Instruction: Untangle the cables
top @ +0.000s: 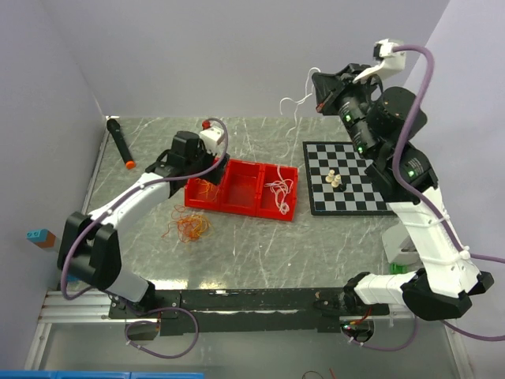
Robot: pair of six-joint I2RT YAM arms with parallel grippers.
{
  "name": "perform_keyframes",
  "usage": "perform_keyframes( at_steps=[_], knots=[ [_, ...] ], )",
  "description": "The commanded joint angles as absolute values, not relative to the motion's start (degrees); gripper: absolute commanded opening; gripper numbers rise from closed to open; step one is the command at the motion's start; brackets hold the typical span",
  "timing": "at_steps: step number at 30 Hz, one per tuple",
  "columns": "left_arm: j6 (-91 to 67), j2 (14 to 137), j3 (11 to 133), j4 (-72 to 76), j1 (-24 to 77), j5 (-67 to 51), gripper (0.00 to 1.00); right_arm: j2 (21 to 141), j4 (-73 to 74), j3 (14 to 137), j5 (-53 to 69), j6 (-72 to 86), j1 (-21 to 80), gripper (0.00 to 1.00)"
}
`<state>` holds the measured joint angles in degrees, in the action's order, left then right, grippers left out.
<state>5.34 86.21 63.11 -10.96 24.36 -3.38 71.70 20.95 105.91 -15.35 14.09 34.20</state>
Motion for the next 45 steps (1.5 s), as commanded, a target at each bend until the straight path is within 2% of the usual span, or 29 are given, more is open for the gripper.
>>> perform_keyframes(
  at_steps=[1,11,21,30,38,43,45],
  knots=[
    [5.89,81.66,66.27,-14.85,21.80,-9.22,0.97,71.10,18.28,102.31,-15.64,14.33,33.40,0.00],
    [12.73,76.74,62.24,-19.07,16.09,-16.51,0.97,74.26,18.81,100.11,-14.24,15.12,29.97,0.00],
    [28.29,73.13,53.35,-26.36,11.96,-23.99,0.97,79.27,19.95,106.70,-13.09,14.86,28.04,0.00],
    [32.52,73.04,48.96,-27.42,11.43,-22.85,0.99,85.25,21.97,116.45,-13.01,10.81,27.86,0.00],
    [32.08,75.32,46.85,-26.37,11.43,-23.12,0.90,87.45,23.03,121.73,-12.66,9.58,27.51,0.00],
    [31.20,76.46,46.67,-25.66,11.43,-24.34,0.75,83.33,20.22,110.59,-12.57,11.07,27.51,0.00],
    [30.85,76.64,46.93,-25.66,11.43,-24.78,0.73,81.05,18.56,104.45,-11.87,12.47,27.51,0.00]
  ],
)
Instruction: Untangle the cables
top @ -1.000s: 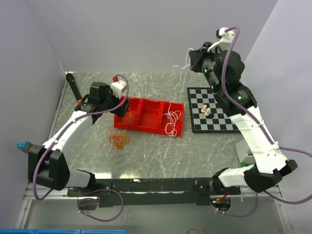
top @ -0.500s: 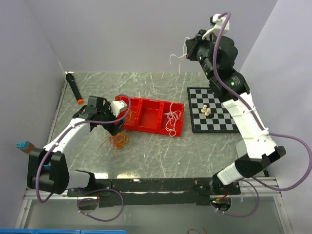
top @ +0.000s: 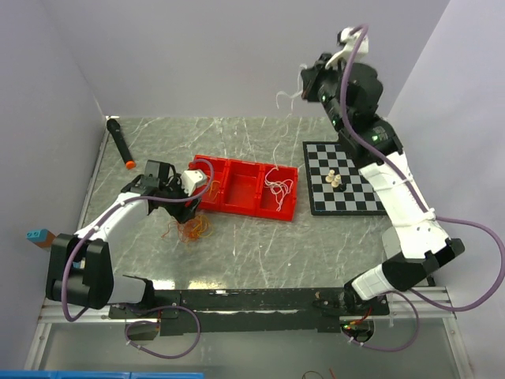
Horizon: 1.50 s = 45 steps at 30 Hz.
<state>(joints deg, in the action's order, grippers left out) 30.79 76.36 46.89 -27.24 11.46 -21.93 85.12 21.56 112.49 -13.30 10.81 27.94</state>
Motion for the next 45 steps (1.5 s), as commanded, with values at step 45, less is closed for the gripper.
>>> perform_keyframes(
  at_steps=[45],
  knots=[
    [26.81,76.73,46.93,-22.59,11.43,-23.64,0.64,60.91,24.08,72.08,-8.27,24.69,35.68,0.00]
  ],
)
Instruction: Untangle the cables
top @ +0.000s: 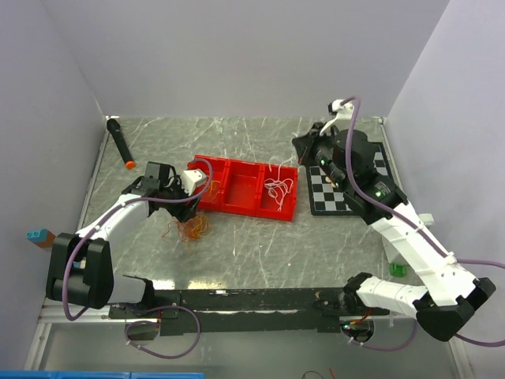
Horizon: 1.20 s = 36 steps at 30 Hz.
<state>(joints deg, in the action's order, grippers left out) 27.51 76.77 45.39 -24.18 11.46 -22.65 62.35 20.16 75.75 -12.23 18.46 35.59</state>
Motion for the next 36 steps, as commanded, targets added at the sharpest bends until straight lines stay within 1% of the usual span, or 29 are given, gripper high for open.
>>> perform_keyframes(
  at_steps=[1,5,9,13,16,23,26,33,36],
  knots=[
    [26.72,76.73,47.19,-22.76,11.43,-23.73,0.64,61.00,24.08,70.68,-7.91,25.39,35.68,0.00],
    [26.63,76.91,47.72,-23.11,11.51,-23.82,0.64,63.10,23.91,67.51,-6.60,28.38,35.42,0.00],
    [26.54,76.38,47.37,-22.85,11.51,-23.47,0.63,67.14,22.07,66.88,-3.53,29.79,34.81,0.00],
    [26.54,76.38,46.85,-22.59,11.51,-23.29,0.63,69.25,16.63,67.85,7.71,29.00,34.80,0.00],
    [26.54,76.55,46.93,-22.33,11.51,-23.12,0.63,70.84,16.52,68.64,9.84,30.40,34.81,0.00],
    [26.81,76.82,46.85,-22.24,11.51,-23.20,0.62,73.38,12.75,64.69,17.56,32.52,34.80,0.00],
    [26.81,76.91,46.93,-22.24,11.43,-23.12,0.62,74.09,14.06,64.60,14.34,32.87,34.98,0.00],
    [26.72,76.55,46.76,-21.97,11.51,-22.94,0.62,76.28,18.72,67.32,-1.64,29.63,32.35,0.00],
    [26.63,76.64,47.02,-22.24,11.51,-23.20,0.62,79.09,18.72,68.37,-6.05,28.30,31.20,0.00]
  ],
)
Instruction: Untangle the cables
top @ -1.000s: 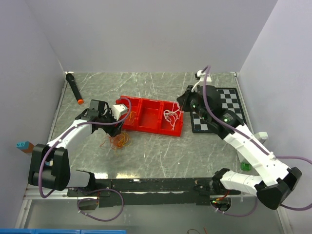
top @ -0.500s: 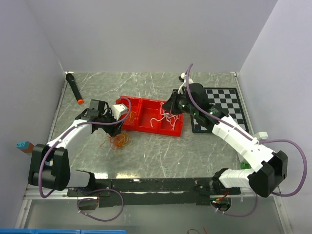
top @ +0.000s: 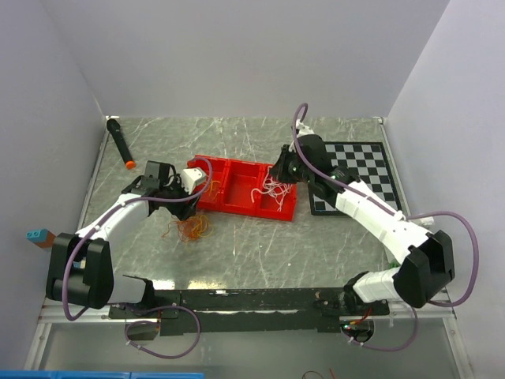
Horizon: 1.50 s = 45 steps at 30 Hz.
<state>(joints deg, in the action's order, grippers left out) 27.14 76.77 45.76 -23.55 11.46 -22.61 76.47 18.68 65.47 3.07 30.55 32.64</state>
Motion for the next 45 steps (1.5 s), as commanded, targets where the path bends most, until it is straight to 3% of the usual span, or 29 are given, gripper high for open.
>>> perform_keyframes(
  at_steps=[1,22,34,42,45],
  knots=[
    [26.54,76.55,47.20,-22.32,11.43,-23.12,0.62,80.23,18.89,68.81,-6.85,28.21,30.77,0.00],
    [26.63,77.08,47.90,-22.67,11.43,-23.29,0.63,97.19,16.79,75.58,-25.66,17.50,32.17,0.00],
    [26.98,74.09,47.90,-25.13,11.51,-23.82,0.66,106.96,16.08,76.64,-25.14,21.27,34.01,0.00],
    [27.33,73.21,48.96,-27.86,11.43,-25.13,0.78,109.51,18.54,78.83,-24.61,21.01,34.01,0.00],
    [28.12,72.95,48.78,-28.39,11.43,-25.40,0.79,106.54,19.34,79.28,-23.73,20.66,34.10,0.42]
  ],
)
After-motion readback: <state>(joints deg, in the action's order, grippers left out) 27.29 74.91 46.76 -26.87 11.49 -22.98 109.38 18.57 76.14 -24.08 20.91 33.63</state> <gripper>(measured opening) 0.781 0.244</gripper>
